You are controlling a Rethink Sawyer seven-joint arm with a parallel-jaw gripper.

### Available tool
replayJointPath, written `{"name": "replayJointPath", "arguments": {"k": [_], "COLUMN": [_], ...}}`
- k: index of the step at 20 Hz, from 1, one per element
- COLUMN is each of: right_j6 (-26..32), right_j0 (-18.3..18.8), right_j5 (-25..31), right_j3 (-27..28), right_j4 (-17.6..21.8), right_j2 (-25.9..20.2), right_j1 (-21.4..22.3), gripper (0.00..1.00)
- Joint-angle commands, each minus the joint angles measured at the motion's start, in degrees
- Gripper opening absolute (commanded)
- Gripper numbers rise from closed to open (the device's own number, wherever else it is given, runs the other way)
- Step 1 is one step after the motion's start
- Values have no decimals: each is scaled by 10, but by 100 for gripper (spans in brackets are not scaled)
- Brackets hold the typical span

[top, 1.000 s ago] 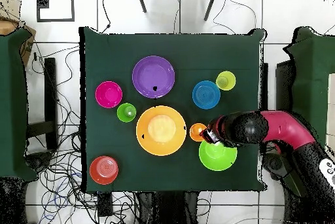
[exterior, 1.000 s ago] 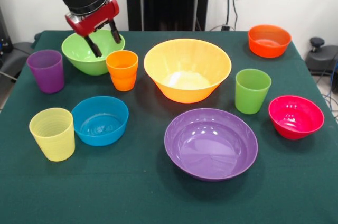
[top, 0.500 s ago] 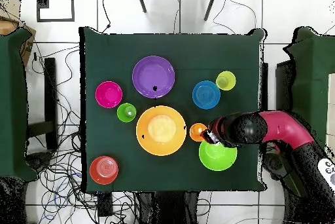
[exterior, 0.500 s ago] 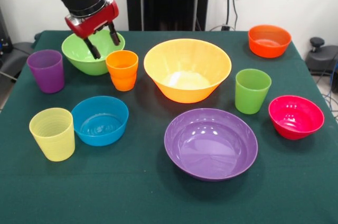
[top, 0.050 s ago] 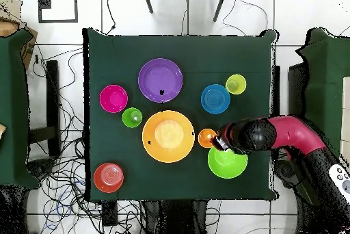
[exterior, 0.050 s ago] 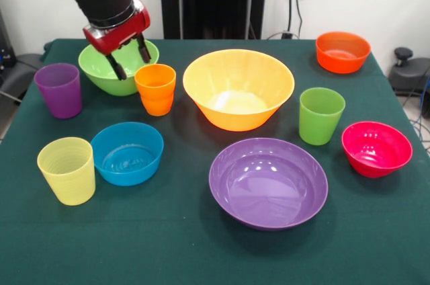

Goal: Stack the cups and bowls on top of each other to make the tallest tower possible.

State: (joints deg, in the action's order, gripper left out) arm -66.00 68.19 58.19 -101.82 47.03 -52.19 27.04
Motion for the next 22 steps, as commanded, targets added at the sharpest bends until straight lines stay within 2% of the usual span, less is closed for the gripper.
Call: {"name": "replayJointPath", "arguments": {"k": [1,12,18,22], "right_j6": [195,192,151,147], "right_j0": [-12,-17,-29,-30], "right_j5": [30,24,14,18], "right_j3": [61,70,66,64], "right_j4": [52,60,64,56], "right_j2": [34,36,46,46], "right_j1": [-21,-28,-20,-15], "gripper": [100,100,100,100]}}
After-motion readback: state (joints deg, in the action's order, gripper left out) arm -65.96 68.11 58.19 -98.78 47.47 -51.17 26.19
